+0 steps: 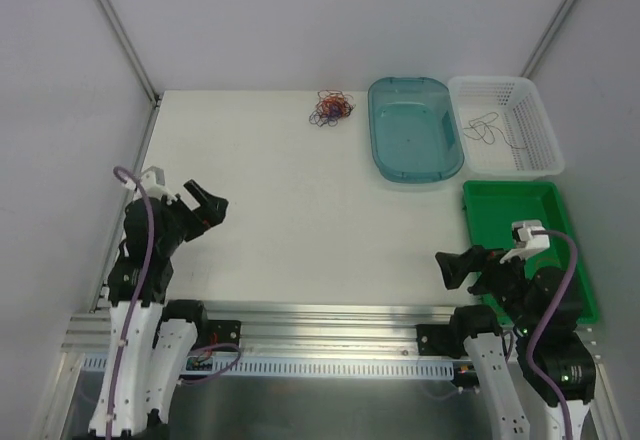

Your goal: Untangle the cables

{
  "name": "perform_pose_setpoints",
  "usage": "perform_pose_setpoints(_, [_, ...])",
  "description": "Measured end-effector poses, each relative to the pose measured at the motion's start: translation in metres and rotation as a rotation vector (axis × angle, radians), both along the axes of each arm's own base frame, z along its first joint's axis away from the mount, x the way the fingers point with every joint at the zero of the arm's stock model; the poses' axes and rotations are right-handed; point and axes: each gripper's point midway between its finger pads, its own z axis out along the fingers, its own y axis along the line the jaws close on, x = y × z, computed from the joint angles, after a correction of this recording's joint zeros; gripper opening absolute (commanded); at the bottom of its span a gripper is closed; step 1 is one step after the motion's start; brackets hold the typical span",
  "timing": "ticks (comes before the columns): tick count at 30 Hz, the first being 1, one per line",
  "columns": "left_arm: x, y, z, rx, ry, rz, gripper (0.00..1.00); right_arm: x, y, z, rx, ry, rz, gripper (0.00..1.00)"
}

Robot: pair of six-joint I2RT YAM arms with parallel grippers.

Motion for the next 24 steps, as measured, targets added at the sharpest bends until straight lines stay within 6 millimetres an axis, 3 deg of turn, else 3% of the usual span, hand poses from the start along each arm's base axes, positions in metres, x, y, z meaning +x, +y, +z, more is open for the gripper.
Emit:
perform_pose_setpoints(7, [0.085,-0.038,-0.022,-0.105,0.226,-0.147,0.99,0.021,0.005,-0.009,-0.012,0.109,0.018,0.97])
perform_pose_setpoints(15, [0.204,-0.113,-0.025,-0.052,0.254,-0.274,0.99,0.024,0.016,-0.013,-0.009,0.144,0.090,0.97])
perform_pose_setpoints(19, [0.272,-0.141,-0.046,-0.044,0.234,-0.254,0.96,0.023,0.020,-0.018,-0.010,0.152,0.122,0.97])
perform_pose_setpoints(24, [0.342,-0.167,-0.081,-0.071,0.189,-0.223,0.91,0.022,0.029,-0.026,0.010,0.158,0.175,0.97])
